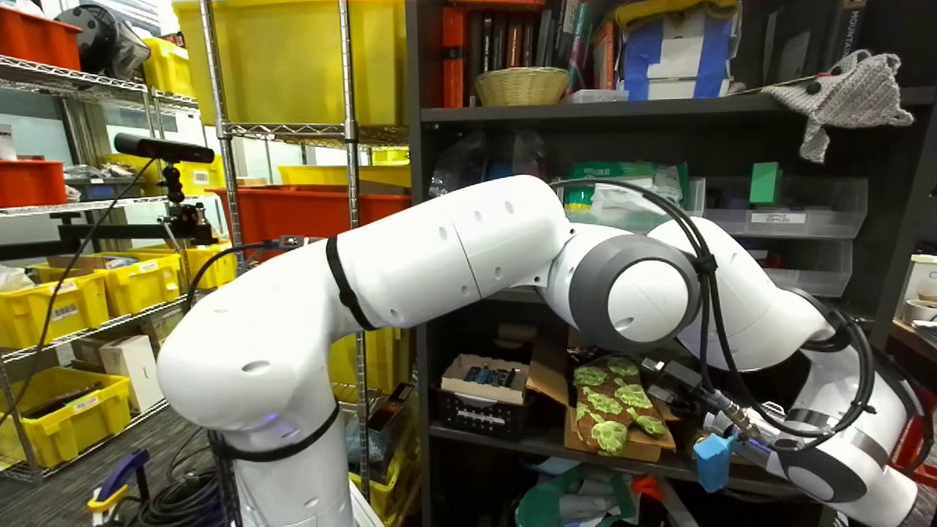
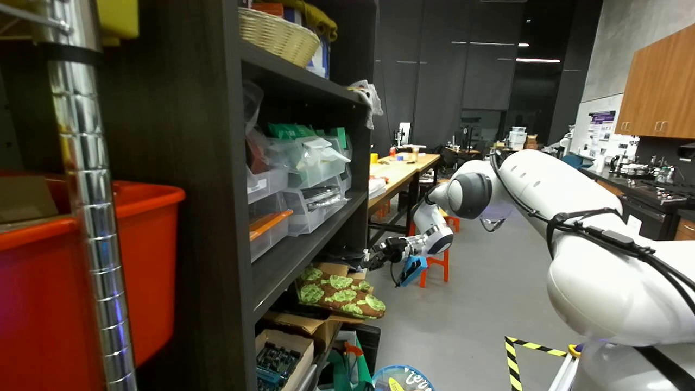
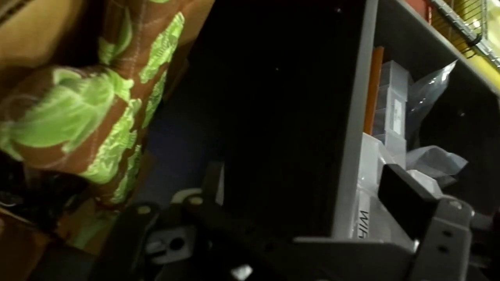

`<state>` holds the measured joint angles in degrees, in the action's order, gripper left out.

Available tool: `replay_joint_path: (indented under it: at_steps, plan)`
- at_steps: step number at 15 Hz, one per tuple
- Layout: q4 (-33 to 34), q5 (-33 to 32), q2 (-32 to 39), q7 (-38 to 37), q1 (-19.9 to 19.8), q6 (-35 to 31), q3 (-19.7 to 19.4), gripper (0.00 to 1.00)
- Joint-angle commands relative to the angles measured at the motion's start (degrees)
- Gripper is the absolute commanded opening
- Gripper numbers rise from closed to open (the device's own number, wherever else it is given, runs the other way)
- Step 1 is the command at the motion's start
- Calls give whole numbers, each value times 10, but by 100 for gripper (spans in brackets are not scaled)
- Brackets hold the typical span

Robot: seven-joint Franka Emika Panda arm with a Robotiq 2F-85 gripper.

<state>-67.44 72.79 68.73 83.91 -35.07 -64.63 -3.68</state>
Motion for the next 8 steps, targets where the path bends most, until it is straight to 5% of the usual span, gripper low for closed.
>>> replay_joint_path:
  at_steps: [1, 8]
  plan:
    - [4, 1, 2, -6, 7, -7, -6, 100]
    - [-14, -2, -11, -65, 16, -12, -18, 100]
